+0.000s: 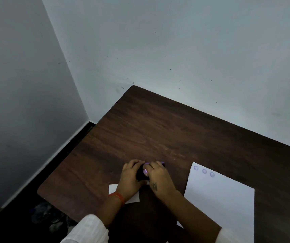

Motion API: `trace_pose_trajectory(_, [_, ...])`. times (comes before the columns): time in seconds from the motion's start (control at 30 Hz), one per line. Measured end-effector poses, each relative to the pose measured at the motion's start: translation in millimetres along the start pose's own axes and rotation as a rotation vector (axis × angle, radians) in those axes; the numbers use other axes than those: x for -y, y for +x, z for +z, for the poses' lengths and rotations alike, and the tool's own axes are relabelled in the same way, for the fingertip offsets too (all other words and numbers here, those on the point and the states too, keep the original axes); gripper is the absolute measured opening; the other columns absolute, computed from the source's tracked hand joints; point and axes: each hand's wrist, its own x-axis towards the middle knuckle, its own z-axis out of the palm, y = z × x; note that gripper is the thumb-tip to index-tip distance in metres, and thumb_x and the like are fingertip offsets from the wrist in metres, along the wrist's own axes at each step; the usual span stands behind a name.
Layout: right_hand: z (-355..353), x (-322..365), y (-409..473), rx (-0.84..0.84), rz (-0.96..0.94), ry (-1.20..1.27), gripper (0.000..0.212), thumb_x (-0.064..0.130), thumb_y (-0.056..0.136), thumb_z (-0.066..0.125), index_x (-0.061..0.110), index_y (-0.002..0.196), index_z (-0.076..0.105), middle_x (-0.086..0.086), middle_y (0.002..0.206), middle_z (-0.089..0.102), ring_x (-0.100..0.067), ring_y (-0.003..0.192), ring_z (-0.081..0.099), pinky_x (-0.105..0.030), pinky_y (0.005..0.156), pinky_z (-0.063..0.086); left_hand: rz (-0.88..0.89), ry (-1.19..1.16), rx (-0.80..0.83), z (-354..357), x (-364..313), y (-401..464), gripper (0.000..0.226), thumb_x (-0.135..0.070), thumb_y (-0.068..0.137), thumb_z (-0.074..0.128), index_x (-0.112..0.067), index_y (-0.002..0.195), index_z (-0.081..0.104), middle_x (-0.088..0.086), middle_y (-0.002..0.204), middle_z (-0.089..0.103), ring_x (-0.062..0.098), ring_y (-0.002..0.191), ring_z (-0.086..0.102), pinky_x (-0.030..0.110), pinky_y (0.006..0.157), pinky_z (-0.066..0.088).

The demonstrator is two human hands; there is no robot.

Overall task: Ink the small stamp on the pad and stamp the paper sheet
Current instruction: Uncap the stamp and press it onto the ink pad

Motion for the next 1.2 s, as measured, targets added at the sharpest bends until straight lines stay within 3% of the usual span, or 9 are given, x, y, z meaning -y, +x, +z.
trace_pose_trajectory(0.13, [0, -1, 1, 0.015, -0.017, -0.003, 0.041, 0.004, 0.079, 0.056, 0.005, 0.120, 0.051, -0.016, 0.121, 0.057, -0.030, 0.114, 0.048, -0.039, 0.095, 0.044, -0.001, -0.002, 0.000, 0, -1, 2, 0.069, -0.027, 0.069, 0.077, -0.019, 0.130, 0.045, 0.003, 0.133, 0.046, 0.018, 0.115, 0.040, 0.022, 0.094, 0.031])
trace_pose_trajectory(0.27, [-7, -7, 6, -0.033, 0.027, 0.108, 0.024, -0.001, 0.079, 0.059, -0.002, 0.102, 0.062, -0.022, 0.106, 0.065, -0.033, 0.101, 0.058, -0.037, 0.089, 0.047, -0.012, -0.004, 0.007, -1, -1, 2, 0.073, -0.029, 0.065, 0.080, -0.018, 0.129, 0.047, 0.004, 0.132, 0.048, 0.021, 0.115, 0.042, 0.024, 0.094, 0.031])
trace_pose_trajectory(0.37, [-10, -16, 0, -0.056, 0.056, 0.077, 0.026, 0.004, 0.085, 0.053, 0.006, 0.110, 0.061, -0.014, 0.112, 0.065, -0.026, 0.104, 0.056, -0.033, 0.089, 0.045, -0.020, 0.003, 0.010, -1, -3, 2, 0.077, -0.029, 0.064, 0.081, -0.018, 0.131, 0.045, 0.004, 0.133, 0.045, 0.021, 0.117, 0.040, 0.023, 0.095, 0.029])
trace_pose_trajectory(0.47, [-5, -15, -9, -0.083, 0.077, 0.069, 0.027, 0.006, 0.085, 0.055, 0.004, 0.111, 0.060, -0.016, 0.112, 0.064, -0.028, 0.106, 0.056, -0.035, 0.089, 0.047, -0.020, 0.008, 0.013, -1, -3, 2, 0.077, -0.029, 0.065, 0.080, -0.018, 0.132, 0.044, 0.004, 0.134, 0.045, 0.021, 0.117, 0.039, 0.023, 0.095, 0.028])
trace_pose_trajectory(0.6, [-3, -12, -7, -0.045, 0.065, 0.041, 0.030, 0.004, 0.081, 0.059, 0.001, 0.111, 0.059, -0.019, 0.111, 0.064, -0.032, 0.105, 0.056, -0.039, 0.086, 0.050, -0.021, 0.009, 0.016, -2, -5, 2, 0.077, -0.029, 0.065, 0.080, -0.018, 0.132, 0.044, 0.003, 0.134, 0.045, 0.019, 0.117, 0.039, 0.021, 0.095, 0.028])
trace_pose_trajectory(0.73, [-15, -17, 2, 0.035, 0.118, 0.062, 0.027, 0.004, 0.086, 0.051, 0.003, 0.111, 0.059, -0.017, 0.115, 0.063, -0.029, 0.108, 0.055, -0.032, 0.092, 0.042, -0.025, 0.007, 0.017, -3, -5, 2, 0.077, -0.028, 0.065, 0.081, -0.018, 0.131, 0.045, 0.002, 0.134, 0.045, 0.019, 0.118, 0.038, 0.021, 0.096, 0.028])
trace_pose_trajectory(0.97, [-13, -15, -17, -0.057, 0.170, 0.063, 0.031, 0.005, 0.089, 0.048, 0.007, 0.119, 0.053, -0.014, 0.123, 0.058, -0.025, 0.115, 0.051, -0.031, 0.095, 0.043, -0.025, 0.012, 0.011, -2, -5, 2, 0.077, -0.028, 0.065, 0.080, -0.020, 0.132, 0.043, 0.001, 0.134, 0.045, 0.018, 0.117, 0.037, 0.021, 0.097, 0.028])
trace_pose_trajectory(1.2, [-25, -26, -5, 0.051, 0.230, 0.108, 0.027, 0.004, 0.087, 0.053, 0.006, 0.113, 0.059, -0.014, 0.118, 0.062, -0.026, 0.109, 0.054, -0.027, 0.091, 0.041, -0.021, 0.034, 0.024, -4, -7, 4, 0.077, -0.029, 0.066, 0.080, -0.019, 0.133, 0.043, 0.002, 0.134, 0.044, 0.019, 0.118, 0.038, 0.021, 0.096, 0.028])
